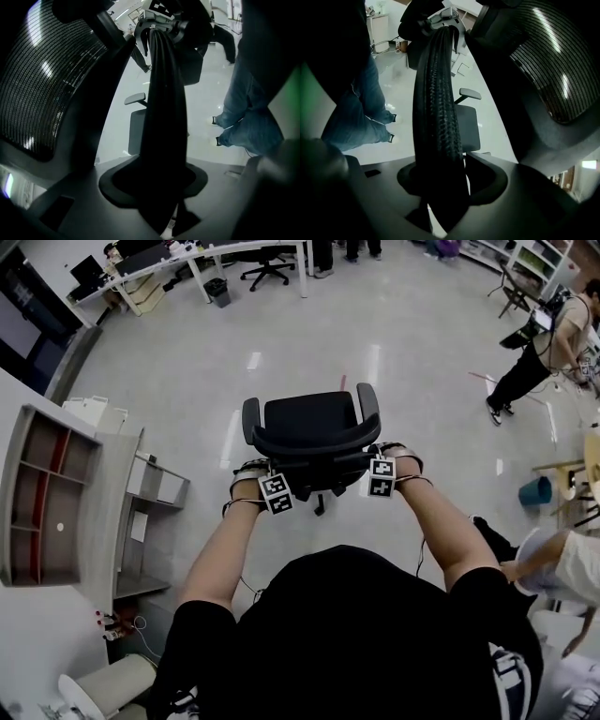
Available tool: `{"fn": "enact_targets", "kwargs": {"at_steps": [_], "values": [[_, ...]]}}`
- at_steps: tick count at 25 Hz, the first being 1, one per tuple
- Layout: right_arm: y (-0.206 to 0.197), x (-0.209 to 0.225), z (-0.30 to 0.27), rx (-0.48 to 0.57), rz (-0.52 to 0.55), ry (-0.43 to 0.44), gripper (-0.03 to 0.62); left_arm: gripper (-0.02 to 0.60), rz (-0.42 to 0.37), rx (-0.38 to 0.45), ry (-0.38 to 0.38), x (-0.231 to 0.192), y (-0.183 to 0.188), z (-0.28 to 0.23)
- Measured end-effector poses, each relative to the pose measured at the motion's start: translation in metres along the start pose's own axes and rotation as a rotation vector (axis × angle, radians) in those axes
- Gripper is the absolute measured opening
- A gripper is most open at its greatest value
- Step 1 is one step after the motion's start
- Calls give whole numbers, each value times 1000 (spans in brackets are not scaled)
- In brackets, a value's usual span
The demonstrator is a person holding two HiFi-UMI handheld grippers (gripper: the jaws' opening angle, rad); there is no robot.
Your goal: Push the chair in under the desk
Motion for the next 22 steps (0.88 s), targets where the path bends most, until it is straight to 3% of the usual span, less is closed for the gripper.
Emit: {"fn": "enact_targets", "kwargs": {"at_steps": [10,18,22], "values": [[11,0,11,14,-19,1,161,150,-15,4,26,-1,-4,0],[15,-7,25,-17,-21,37,158,132,-15,-7,-12,7,-6,1],[9,-8,4,-16,21,-22,155,118,-14,-13,-14,12,-9,4]]}}
Point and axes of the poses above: the fingertips, and each gripper's own axes: z backward along the fingers, x to its right, y out of its top, the point moved 7 cm from there along z, backward along the fingers
